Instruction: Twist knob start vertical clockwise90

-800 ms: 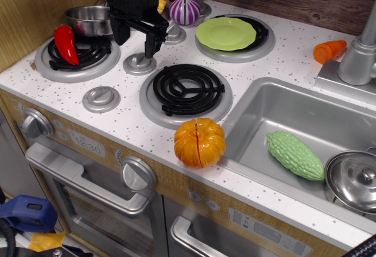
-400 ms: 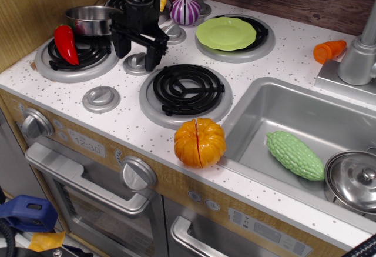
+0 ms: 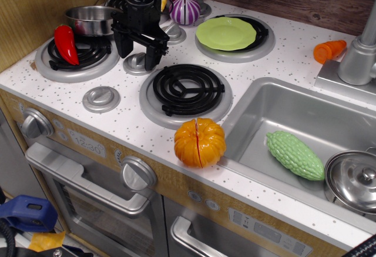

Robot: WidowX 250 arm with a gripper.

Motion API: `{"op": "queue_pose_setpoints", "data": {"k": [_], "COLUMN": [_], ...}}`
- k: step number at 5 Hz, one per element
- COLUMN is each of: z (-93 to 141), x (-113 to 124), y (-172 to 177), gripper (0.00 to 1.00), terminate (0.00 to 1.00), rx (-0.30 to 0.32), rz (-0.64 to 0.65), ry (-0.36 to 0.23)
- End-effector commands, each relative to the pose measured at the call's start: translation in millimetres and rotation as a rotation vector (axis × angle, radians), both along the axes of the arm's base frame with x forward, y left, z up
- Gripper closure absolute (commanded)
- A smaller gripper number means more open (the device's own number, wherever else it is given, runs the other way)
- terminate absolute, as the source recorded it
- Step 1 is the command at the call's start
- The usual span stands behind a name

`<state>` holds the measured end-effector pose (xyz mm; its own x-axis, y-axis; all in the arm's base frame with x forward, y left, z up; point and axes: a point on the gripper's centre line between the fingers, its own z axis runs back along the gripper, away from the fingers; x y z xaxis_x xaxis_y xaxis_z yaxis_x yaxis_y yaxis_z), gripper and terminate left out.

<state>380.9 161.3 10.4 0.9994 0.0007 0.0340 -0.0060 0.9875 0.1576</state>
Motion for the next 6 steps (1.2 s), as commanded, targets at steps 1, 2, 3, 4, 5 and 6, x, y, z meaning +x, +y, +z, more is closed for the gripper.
{"op": "queue_pose_setpoints", "data": {"k": [1, 2, 3, 4, 5, 6], "z": [20.1, 19.6, 15.5, 9.2, 5.4, 1.7], "x": [2.8, 2.0, 2.0, 0.0, -3.5, -2.4], "y": [8.7, 9.7, 12.4, 15.8, 18.3, 20.4], "gripper": [1.00, 1.00, 1.00, 1.00, 1.00, 1.00], "terminate": [0.00, 0.00, 0.00, 0.00, 0.00, 0.00], "rx": [0.019, 0.012, -0.006, -0.052, -0.091, -0.100], "rz": [0.007, 0.004, 0.005, 0.032, 0.066, 0.059], "ry": [-0.052, -0.067, -0.101, -0.132, -0.152, -0.157]}}
